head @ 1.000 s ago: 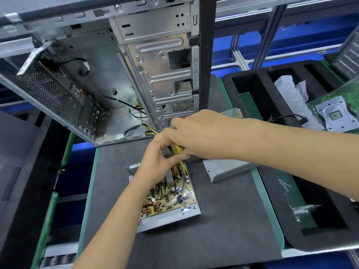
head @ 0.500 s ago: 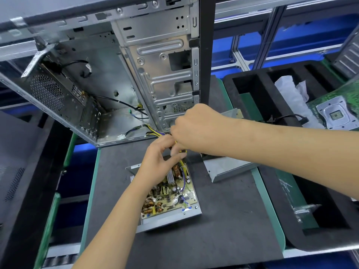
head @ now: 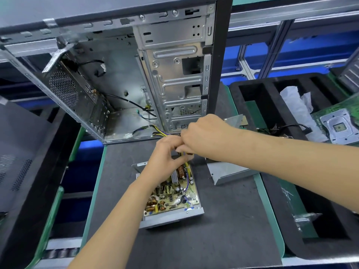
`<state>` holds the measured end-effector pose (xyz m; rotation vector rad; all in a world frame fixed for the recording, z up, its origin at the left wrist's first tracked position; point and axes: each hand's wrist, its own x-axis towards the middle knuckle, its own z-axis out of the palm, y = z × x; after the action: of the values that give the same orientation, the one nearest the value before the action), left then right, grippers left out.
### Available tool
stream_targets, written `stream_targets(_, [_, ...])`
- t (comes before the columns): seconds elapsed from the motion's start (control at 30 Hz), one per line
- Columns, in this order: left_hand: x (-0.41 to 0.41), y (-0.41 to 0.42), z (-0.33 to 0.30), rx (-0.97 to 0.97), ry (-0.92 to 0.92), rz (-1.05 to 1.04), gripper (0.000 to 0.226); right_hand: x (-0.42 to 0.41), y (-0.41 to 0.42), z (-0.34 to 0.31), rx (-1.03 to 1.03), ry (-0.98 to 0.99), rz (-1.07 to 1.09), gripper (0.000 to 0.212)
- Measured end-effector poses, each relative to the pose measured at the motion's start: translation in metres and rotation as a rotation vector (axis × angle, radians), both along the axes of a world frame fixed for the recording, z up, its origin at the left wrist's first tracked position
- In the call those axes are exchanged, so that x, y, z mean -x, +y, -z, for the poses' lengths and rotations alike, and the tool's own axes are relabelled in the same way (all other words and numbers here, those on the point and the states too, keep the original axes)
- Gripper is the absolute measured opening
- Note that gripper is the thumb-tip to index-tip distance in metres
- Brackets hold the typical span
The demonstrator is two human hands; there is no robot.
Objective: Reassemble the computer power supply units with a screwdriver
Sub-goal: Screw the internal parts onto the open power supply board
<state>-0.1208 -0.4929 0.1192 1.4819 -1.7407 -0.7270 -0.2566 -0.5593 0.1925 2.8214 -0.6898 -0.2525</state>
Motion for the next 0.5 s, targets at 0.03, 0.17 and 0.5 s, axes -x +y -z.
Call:
stream_targets(0.03, [-0.005, 0.003, -0.003, -0.025, -0.009, -0.007, 0.025, -0.001, 0.000, 0.000, -0.040, 0.033, 0.018, 0.032])
stream_targets(0.17, [-0.049, 0.033, -0.008, -0.074, -0.035, -0.137, 0.032, 0.002, 0.004, -0.020, -0.065, 0.069, 0.017, 0.014])
stream_targets(0.5, [-0.109, 0.160, 0.036, -0.350, -0.131, -0.484, 0.019, -0.071, 0.073, -0.064, -0.055, -0.010, -0.245, 0.032])
